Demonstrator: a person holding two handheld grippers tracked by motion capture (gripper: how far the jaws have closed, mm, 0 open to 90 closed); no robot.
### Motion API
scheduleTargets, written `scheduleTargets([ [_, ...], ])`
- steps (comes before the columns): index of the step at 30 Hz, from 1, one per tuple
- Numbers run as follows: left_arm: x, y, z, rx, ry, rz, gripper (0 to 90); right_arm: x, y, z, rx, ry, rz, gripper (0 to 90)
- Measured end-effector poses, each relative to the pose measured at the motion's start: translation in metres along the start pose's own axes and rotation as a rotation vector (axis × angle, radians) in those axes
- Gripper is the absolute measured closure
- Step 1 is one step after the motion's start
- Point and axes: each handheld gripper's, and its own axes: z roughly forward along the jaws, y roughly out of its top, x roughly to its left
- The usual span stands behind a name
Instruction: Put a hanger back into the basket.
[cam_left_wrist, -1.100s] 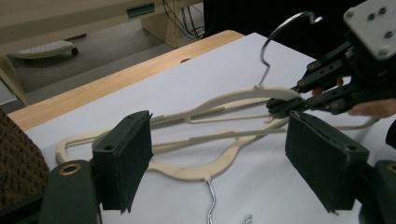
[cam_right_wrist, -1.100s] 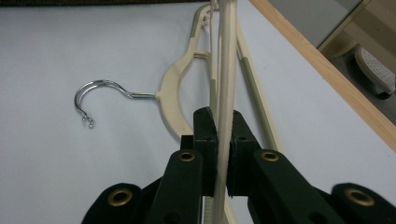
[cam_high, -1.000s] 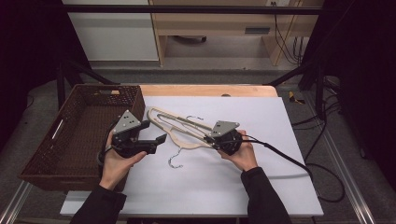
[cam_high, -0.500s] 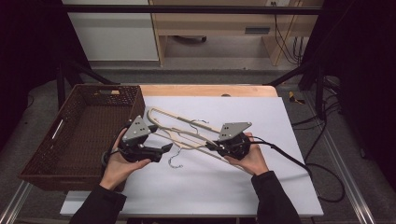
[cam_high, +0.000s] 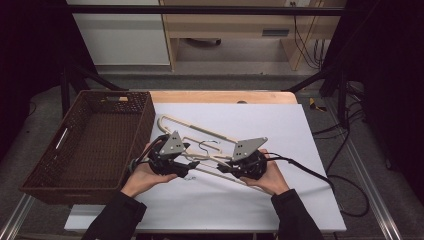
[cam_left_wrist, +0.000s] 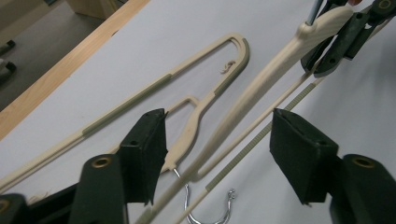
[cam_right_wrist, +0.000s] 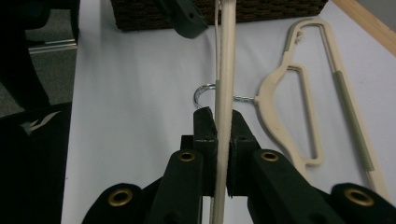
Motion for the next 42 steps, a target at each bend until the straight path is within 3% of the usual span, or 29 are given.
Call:
scheduleTargets([
  [2, -0.004, 0.002, 0.006, 0.008, -0.008, 0.035, 41.2, 0.002, -0.001, 0.001, 0.000, 0.013, -0.009, 85.5],
  [7, -0.009, 0.004, 0.010, 0.015, -0.029, 0.071, 53.0, 0.005, -0.002, 0.001, 0.010, 0.031, -0.016, 85.4],
  [11, -0.012, 0.004, 0.011, 0.029, -0.050, 0.096, 68.2, 0.006, -0.002, 0.001, 0.010, 0.036, -0.017, 85.3],
  [18, -0.016, 0.002, 0.009, 0.068, -0.066, 0.105, 72.1, 0.006, -0.003, 0.002, 0.018, 0.054, -0.028, 83.7],
  [21, -0.018, 0.001, 0.005, 0.088, -0.104, 0.109, 75.0, 0.005, -0.003, 0.001, 0.024, 0.049, -0.052, 75.1],
  [29, -0.022, 0.001, -0.002, 0.095, -0.173, 0.089, 78.3, 0.006, -0.002, -0.005, 0.023, 0.003, -0.058, 53.1],
  [33, -0.024, 0.001, -0.005, 0.096, -0.202, 0.080, 79.4, 0.004, -0.001, -0.008, 0.011, -0.008, -0.067, 44.1],
  [34, -0.025, 0.002, -0.007, 0.094, -0.219, 0.077, 80.1, 0.003, -0.001, -0.009, 0.006, -0.019, -0.067, 37.7],
  [42, -0.026, 0.004, -0.010, 0.076, -0.270, 0.046, 82.1, -0.004, 0.002, -0.017, -0.040, -0.022, -0.092, 21.6],
])
